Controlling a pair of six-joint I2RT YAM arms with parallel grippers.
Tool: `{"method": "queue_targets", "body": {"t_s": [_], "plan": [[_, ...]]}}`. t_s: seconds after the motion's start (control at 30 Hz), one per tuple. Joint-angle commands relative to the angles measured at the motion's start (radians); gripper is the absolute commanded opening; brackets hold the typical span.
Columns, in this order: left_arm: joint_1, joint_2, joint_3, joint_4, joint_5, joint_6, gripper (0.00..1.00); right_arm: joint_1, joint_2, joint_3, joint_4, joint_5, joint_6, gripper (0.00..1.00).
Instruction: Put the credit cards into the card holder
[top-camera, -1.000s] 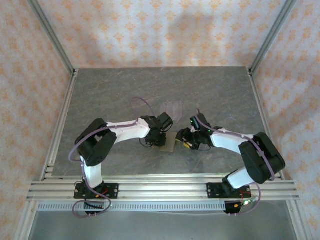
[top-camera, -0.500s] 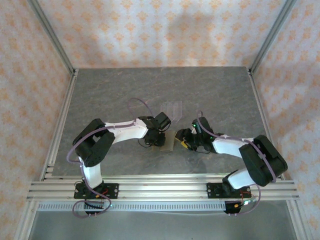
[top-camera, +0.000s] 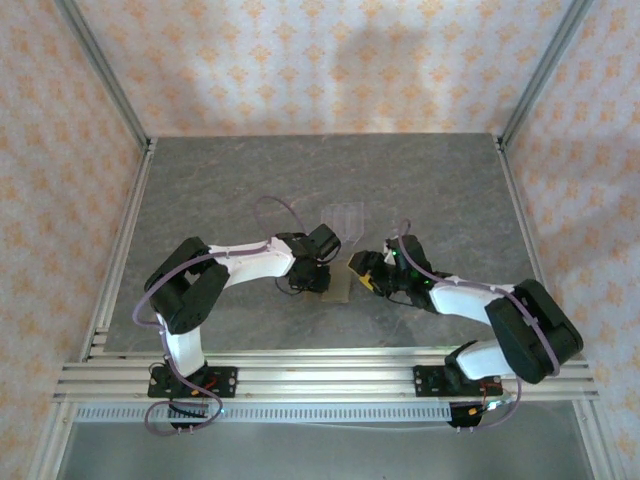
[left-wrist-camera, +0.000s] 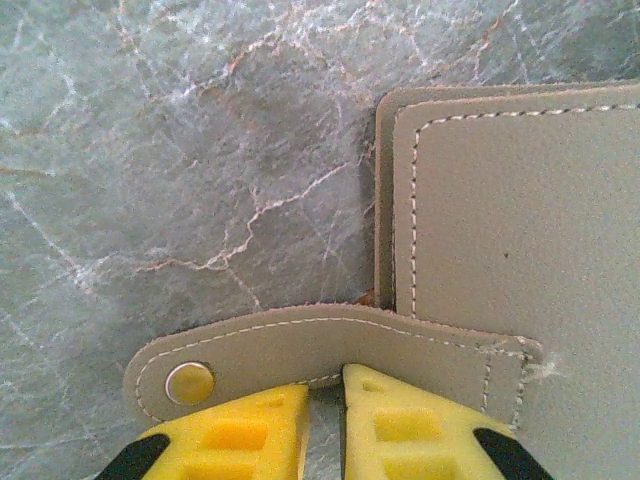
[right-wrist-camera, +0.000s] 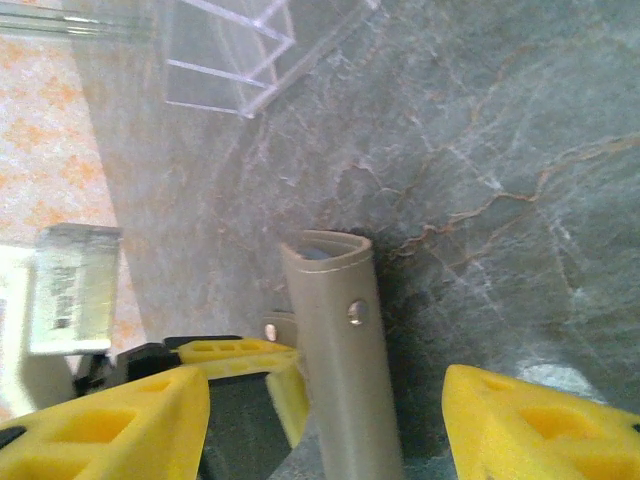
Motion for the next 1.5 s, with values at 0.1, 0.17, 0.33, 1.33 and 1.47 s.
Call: {"method": "queue_targets", "body": {"t_s": [0.1, 0.17, 0.33, 1.33, 1.47], "plan": [[0.009, 0.101, -0.056, -0.003, -0.023, -0.006, 0.16, 0.077, 0.123, 0.096, -0.014, -0.034, -0.075, 0.55], [0.009, 0.099, -0.056, -0.005, -0.025, -0.006, 0.15, 0.094, 0.154, 0.111, -0.01, -0.04, -0.078, 0.48], [0.011, 0.087, -0.065, -0.007, -0.028, -0.005, 0.15, 0.096, 0.137, 0.114, -0.012, -0.04, -0.082, 0.27], [0.322, -0.543, -0.293, -0.258, -0.129, -0.121, 0.36, 0.507, 0.437, 0.859, -1.383, 0.921, -0.299, 0.16], [0.342, -0.579, -0.31, -0.275, -0.127, -0.125, 0.38, 0.518, 0.456, 0.889, -1.251, 0.783, -0.343, 0.38]]}}
